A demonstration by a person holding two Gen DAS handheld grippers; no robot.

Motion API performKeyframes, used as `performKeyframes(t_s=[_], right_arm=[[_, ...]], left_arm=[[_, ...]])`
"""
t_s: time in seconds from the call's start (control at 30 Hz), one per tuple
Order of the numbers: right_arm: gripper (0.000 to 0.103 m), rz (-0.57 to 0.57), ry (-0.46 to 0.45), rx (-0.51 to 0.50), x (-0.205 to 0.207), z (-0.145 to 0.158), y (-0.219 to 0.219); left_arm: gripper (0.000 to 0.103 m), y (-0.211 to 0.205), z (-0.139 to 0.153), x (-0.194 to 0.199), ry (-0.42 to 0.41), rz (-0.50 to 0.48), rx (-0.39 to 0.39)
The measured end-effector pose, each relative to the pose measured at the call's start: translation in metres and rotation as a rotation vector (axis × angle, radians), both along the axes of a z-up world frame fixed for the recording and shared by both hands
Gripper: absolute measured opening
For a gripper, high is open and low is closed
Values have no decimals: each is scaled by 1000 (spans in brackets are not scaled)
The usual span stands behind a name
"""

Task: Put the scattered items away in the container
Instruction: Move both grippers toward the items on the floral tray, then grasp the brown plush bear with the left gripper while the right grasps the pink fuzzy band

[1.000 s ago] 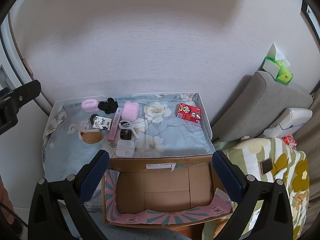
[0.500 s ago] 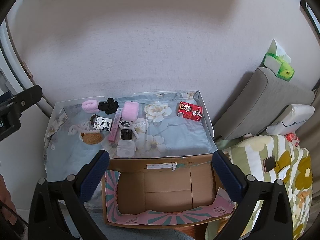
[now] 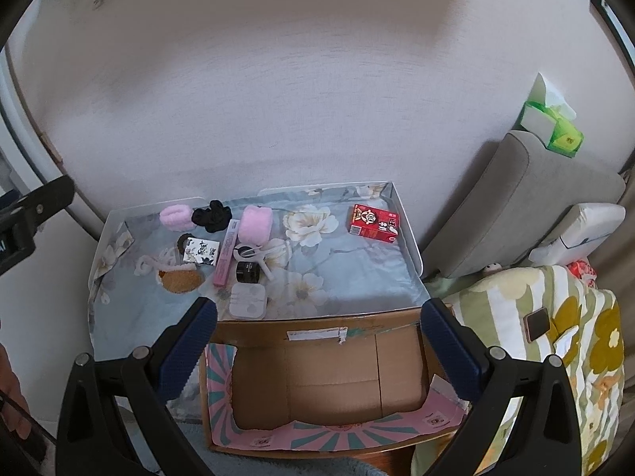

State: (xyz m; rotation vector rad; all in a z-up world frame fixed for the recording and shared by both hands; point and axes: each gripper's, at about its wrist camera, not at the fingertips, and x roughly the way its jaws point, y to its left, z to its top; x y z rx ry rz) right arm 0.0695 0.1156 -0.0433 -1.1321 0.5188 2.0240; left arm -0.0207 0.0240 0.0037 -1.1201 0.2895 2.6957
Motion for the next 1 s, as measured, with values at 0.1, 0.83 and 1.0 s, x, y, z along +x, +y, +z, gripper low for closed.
performKeyframes(t_s=[0.1, 0.83, 1.0], right_arm=[[102, -10, 12, -8, 4, 0, 8], [102, 131, -3, -246, -75, -83, 99], [102, 145, -39, -302, -117, -127, 112]], left_arm=[[102, -12, 1, -9, 9, 21, 9], [102, -37, -186, -72, -316, -8, -61], [102, -28, -231, -91, -388, 34, -50]])
